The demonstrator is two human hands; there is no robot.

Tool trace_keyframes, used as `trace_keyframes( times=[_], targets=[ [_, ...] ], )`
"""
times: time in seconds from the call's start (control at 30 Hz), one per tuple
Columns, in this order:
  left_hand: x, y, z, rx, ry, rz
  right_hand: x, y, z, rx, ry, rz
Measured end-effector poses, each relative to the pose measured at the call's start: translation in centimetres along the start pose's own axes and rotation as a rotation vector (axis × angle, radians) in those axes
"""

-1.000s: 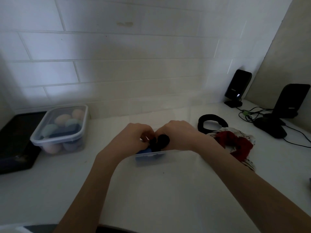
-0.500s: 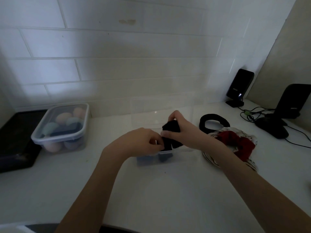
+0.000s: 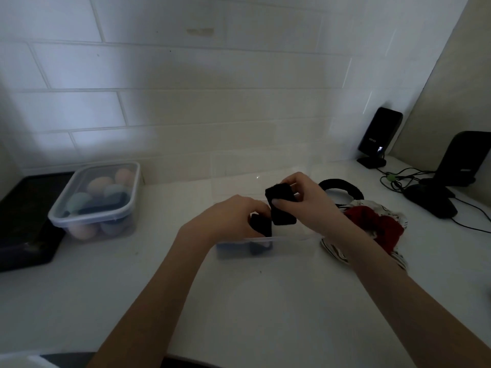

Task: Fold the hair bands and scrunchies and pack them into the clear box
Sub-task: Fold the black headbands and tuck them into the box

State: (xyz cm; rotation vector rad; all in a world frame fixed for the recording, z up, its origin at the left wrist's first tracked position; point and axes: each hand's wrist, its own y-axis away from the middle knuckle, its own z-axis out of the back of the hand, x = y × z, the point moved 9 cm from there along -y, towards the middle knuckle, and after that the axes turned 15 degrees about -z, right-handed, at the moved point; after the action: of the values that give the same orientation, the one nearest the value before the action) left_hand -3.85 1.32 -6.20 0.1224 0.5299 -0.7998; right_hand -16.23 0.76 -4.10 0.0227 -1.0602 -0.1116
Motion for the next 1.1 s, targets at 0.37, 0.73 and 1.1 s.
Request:
trace_keyframes(
  times=[0.37,0.73,1.1],
  targets=[
    [0.0,-0.9,-0.4,0.108,-0.276,0.008,-1.7,0.6,-1.3,0.025,0.513,-0.153],
    [0.0,0.7,0.7,0.053,-0.174,-0.043,-1.6,0.7,-1.2,0.006,0.638,-0.221],
    [-1.0,0.6,1.4,-0.09,-0.069,-0.075,-1.4,0.7,-1.7,-0.066,0.648,-0.217]
  ],
)
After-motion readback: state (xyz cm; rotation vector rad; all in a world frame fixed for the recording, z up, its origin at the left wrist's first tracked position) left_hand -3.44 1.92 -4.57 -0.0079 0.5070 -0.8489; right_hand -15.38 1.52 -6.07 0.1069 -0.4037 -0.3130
